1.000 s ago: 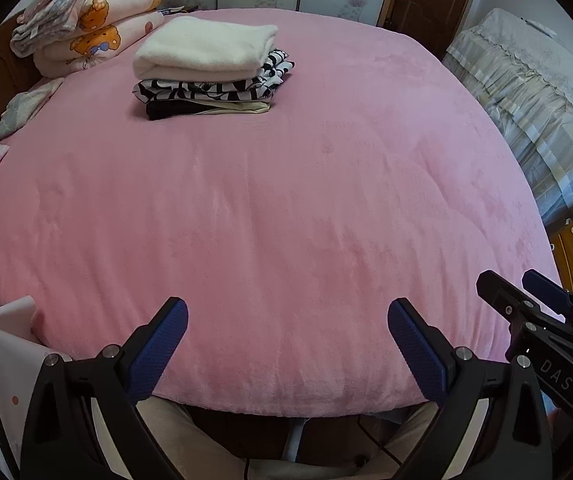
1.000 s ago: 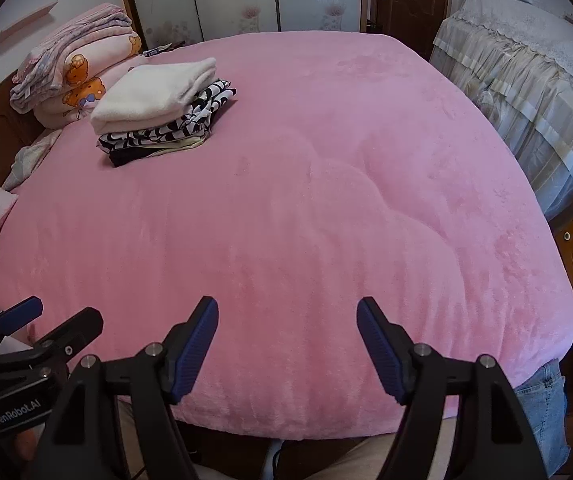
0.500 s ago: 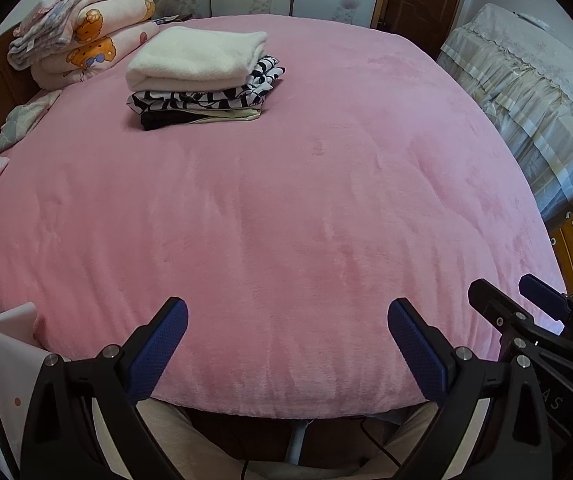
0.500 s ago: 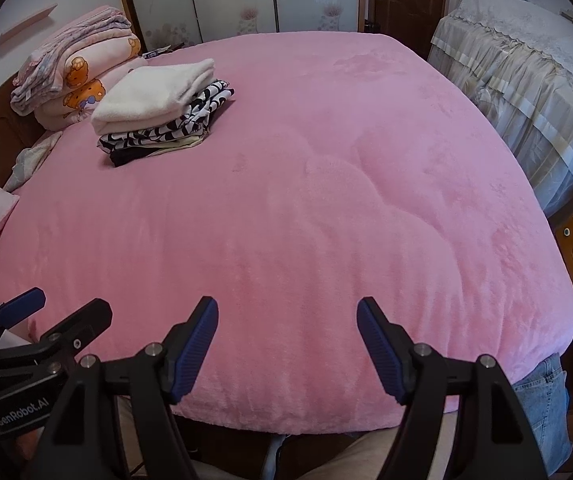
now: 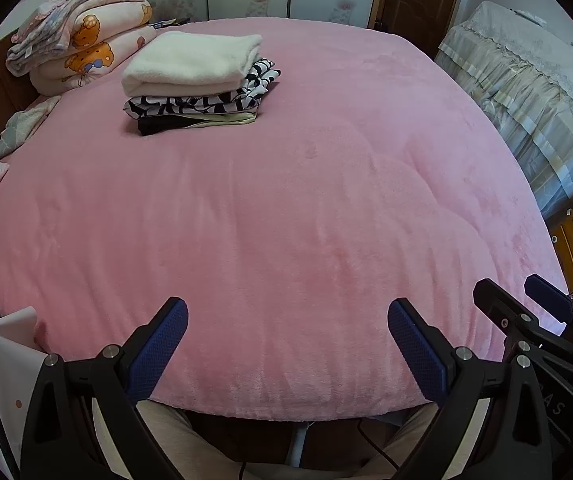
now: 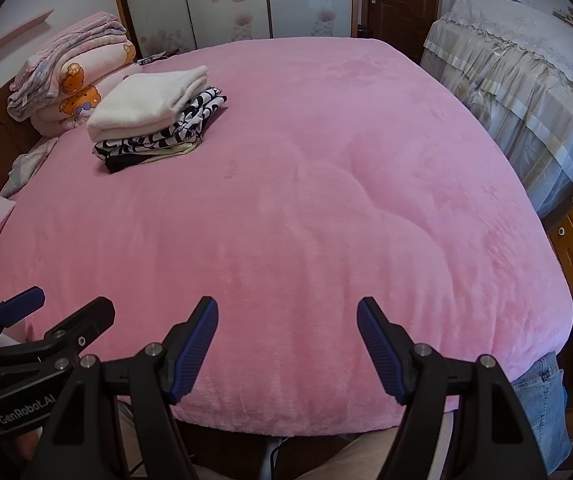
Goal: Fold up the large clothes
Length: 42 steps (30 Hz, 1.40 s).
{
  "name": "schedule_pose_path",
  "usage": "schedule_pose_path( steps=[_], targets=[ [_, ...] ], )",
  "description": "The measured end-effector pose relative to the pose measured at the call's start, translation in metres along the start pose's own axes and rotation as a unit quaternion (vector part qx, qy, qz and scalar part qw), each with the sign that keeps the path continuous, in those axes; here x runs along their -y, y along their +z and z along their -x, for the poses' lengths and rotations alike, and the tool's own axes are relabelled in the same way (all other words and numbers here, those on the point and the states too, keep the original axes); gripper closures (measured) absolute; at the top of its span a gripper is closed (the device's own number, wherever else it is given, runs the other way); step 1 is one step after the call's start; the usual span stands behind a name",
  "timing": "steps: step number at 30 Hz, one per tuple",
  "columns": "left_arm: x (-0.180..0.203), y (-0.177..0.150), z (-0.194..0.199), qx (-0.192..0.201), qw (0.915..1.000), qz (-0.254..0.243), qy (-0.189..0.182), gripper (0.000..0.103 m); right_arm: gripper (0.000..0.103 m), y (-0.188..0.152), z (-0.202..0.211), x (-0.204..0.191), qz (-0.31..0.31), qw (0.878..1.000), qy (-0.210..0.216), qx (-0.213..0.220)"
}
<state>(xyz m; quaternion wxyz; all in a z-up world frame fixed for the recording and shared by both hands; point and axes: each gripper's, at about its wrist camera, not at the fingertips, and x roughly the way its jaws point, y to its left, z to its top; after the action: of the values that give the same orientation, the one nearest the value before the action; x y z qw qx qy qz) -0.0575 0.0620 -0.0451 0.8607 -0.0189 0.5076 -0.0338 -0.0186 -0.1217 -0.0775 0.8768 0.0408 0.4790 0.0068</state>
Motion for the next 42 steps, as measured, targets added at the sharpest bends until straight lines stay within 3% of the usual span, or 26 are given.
schedule_pose_path(
  steps=[42],
  targets=[
    [0.0041, -0.0003, -0.0064, -0.008, 0.9999, -0.003, 0.007, 0.004, 0.031, 0.0007, -0.0094, 0.0034, -0.015, 1.000, -0.003, 0.001]
  ],
)
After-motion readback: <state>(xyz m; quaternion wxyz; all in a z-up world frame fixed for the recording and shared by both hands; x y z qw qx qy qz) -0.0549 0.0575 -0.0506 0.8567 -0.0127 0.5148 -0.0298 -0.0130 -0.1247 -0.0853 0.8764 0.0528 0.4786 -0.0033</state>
